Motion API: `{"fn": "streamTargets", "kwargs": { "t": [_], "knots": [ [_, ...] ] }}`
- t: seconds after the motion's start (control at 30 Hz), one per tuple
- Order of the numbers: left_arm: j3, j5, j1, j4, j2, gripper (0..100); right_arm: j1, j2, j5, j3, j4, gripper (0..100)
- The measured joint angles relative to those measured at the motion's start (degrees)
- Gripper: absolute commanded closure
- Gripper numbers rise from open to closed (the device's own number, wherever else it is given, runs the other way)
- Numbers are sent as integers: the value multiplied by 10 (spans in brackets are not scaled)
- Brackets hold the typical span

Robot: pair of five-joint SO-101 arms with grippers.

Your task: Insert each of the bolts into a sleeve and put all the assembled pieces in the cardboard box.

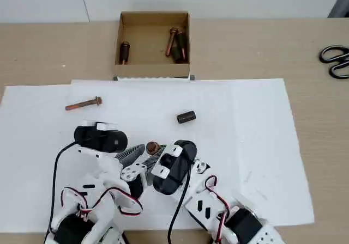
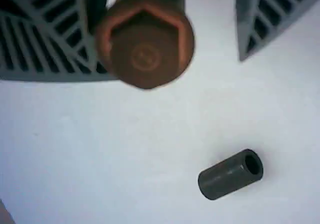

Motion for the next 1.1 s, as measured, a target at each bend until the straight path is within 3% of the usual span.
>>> {"fn": "streamTargets", "kwargs": {
  "t": [0.37,0.47,0.53,0.7,0.9,1.1],
  "knots": [
    [-85,4,-4,17,-2,829,1,0,1,0,0,996],
    [-106,4,-4,34,-2,910,1,0,1,0,0,996],
    [-120,4,-23,35,-2,998,3,0,1,0,0,996],
    [-127,-22,-98,35,-2,994,49,0,3,0,0,996],
    [-48,-158,-203,27,-2,994,153,0,-65,-6,43,996],
    [39,-178,-241,-2,-1,994,203,0,-119,-61,68,996]
  ]
}}
